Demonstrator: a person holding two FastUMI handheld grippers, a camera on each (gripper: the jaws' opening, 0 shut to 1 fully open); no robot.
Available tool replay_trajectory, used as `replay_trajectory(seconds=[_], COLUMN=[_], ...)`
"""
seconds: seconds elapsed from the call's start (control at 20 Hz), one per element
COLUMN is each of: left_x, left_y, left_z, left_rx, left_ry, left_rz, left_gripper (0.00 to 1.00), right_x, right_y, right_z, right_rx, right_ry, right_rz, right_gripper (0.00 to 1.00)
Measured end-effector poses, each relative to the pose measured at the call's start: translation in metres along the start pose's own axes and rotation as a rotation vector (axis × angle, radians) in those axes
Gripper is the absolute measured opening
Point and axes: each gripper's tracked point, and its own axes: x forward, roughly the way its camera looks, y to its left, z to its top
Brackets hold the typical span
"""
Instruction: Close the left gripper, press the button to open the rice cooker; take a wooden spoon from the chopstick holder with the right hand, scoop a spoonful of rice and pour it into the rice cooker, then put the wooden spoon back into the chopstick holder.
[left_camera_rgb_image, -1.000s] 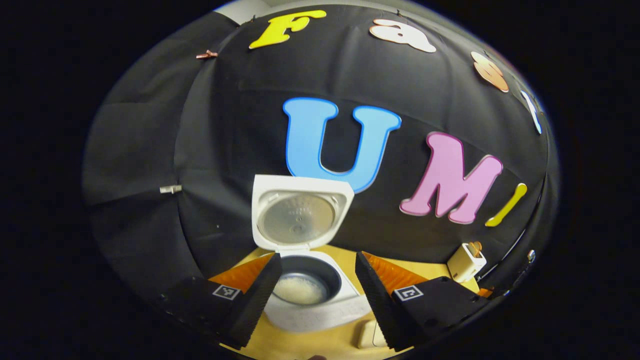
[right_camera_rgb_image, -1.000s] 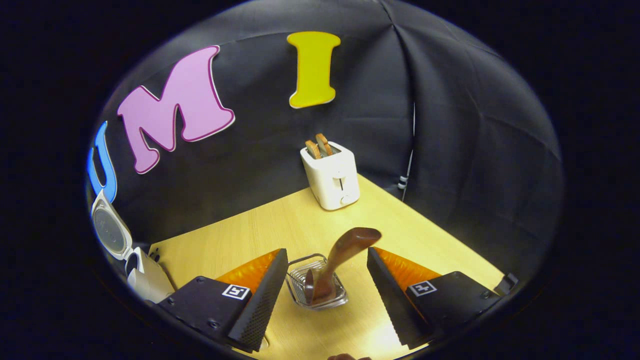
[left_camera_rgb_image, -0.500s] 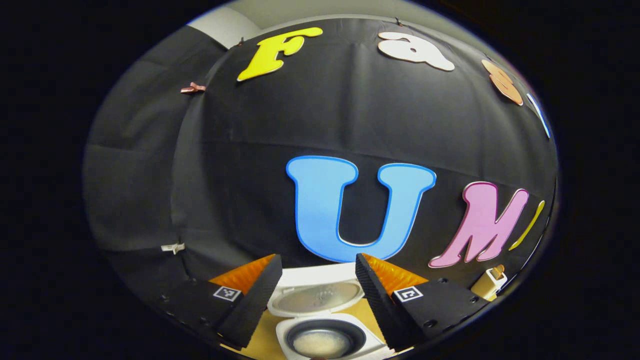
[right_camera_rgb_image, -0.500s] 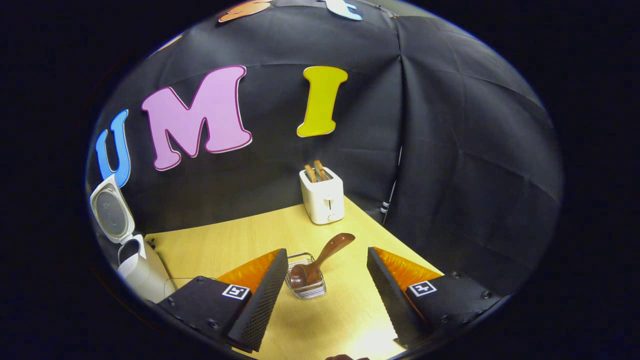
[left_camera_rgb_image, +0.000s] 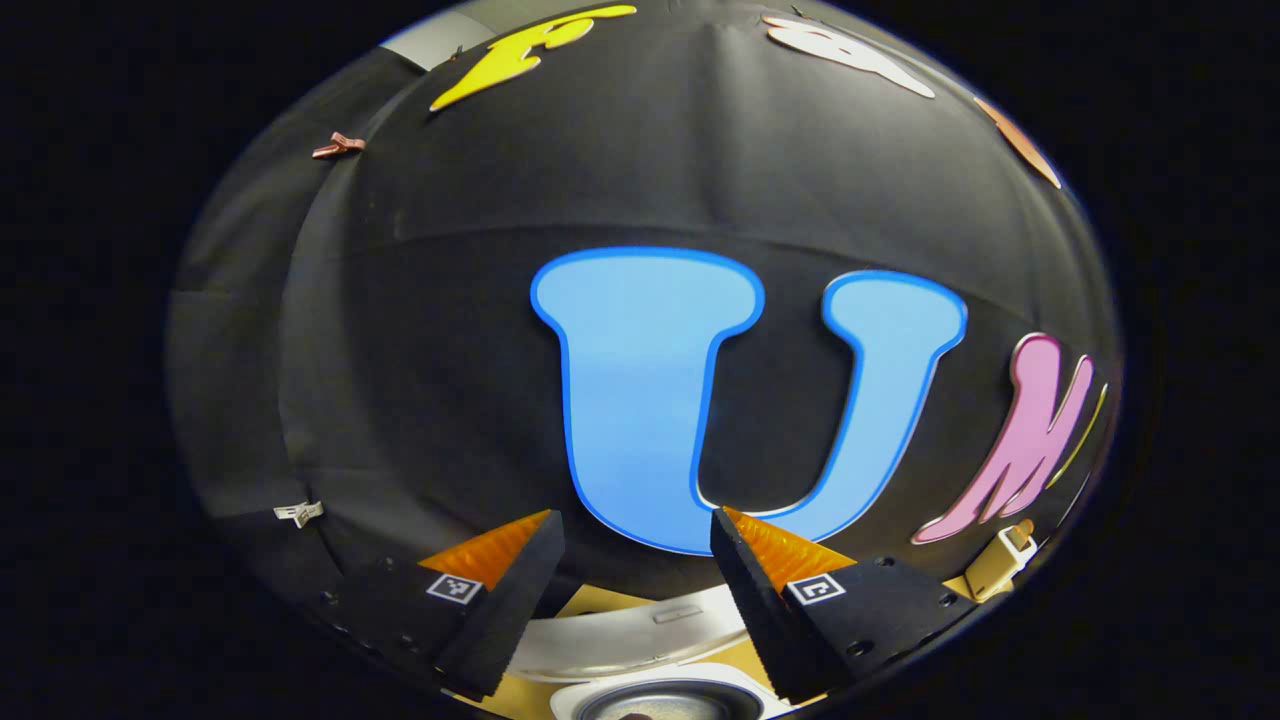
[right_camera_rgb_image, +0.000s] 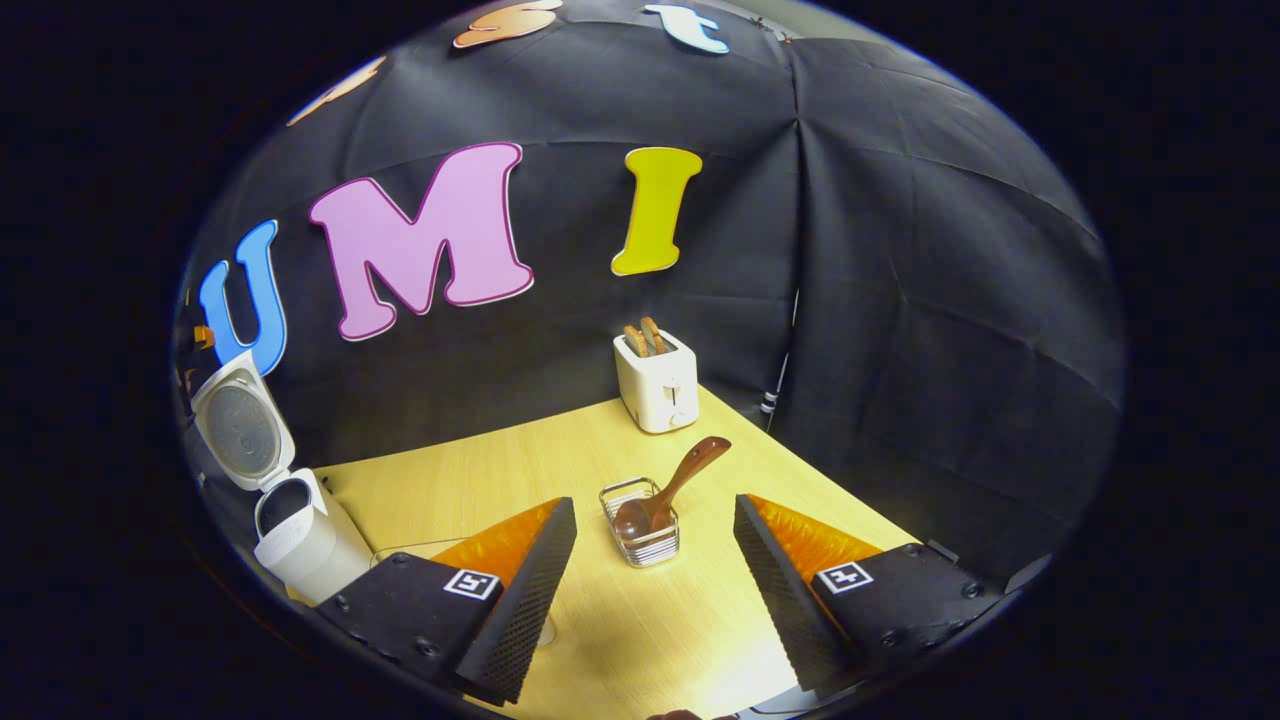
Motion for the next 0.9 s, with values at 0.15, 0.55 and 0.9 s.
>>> replay_trajectory(seconds=[0.15,0.55,0.9], left_x=[0.019,-0.006,-0.079], left_y=[-0.011,-0.019,-0.058], left_z=[-0.032,-0.055,-0.107], left_rx=[-0.033,-0.049,-0.111], left_ry=[0.097,0.236,0.355], left_rz=[-0.031,-0.014,-0.012], left_gripper=[0.93,0.97,0.98], right_x=[-0.006,0.010,0.028], right_y=[0.005,0.002,0.016], right_z=[-0.007,-0.014,-0.028], right_rx=[-0.007,-0.003,-0.026], right_ry=[0.016,0.019,0.056], right_rz=[0.010,0.040,0.156], right_gripper=[0.99,0.99,0.99])
